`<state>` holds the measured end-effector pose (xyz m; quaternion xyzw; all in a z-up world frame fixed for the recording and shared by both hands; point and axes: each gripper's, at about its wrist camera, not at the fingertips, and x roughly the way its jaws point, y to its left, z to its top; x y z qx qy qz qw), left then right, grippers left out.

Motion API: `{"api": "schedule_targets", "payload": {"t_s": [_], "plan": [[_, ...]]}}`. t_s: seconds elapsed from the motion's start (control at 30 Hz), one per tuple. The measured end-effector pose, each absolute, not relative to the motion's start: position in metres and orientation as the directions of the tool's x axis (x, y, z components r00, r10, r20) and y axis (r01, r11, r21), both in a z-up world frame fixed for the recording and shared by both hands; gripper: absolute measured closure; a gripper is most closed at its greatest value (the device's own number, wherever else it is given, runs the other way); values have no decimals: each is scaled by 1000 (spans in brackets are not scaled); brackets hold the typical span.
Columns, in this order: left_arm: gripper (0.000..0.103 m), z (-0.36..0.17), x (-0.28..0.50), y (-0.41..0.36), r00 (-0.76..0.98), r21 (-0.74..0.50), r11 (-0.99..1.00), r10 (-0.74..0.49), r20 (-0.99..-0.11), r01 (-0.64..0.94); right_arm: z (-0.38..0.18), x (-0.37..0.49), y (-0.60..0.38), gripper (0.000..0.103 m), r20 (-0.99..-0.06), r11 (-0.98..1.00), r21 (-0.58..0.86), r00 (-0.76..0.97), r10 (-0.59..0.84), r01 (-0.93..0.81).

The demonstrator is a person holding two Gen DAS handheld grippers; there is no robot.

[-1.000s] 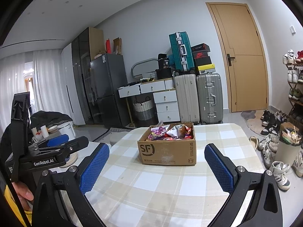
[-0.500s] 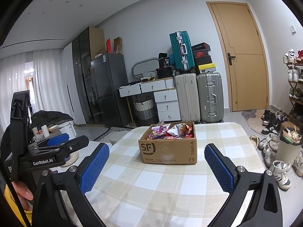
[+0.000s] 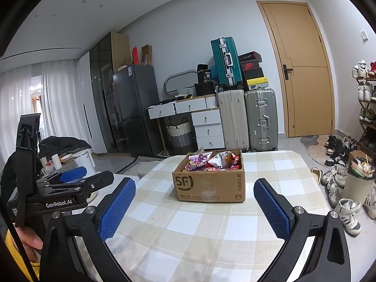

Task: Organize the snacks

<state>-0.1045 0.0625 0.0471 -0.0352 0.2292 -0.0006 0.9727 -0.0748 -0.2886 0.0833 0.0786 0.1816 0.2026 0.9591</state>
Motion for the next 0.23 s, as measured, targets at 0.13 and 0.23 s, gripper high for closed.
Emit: {"api": "schedule_targets", "payload": {"t_s": [0.13, 0.23], "plan": [[1, 38, -98, 68, 888, -66, 998, -19, -460, -13, 78, -72, -292, 1, -327, 904, 235, 847, 420, -358], [1, 30, -90, 74, 883, -62, 998, -9, -469, -23, 72, -69, -295, 1, -340, 902, 251, 840, 423, -352]]}}
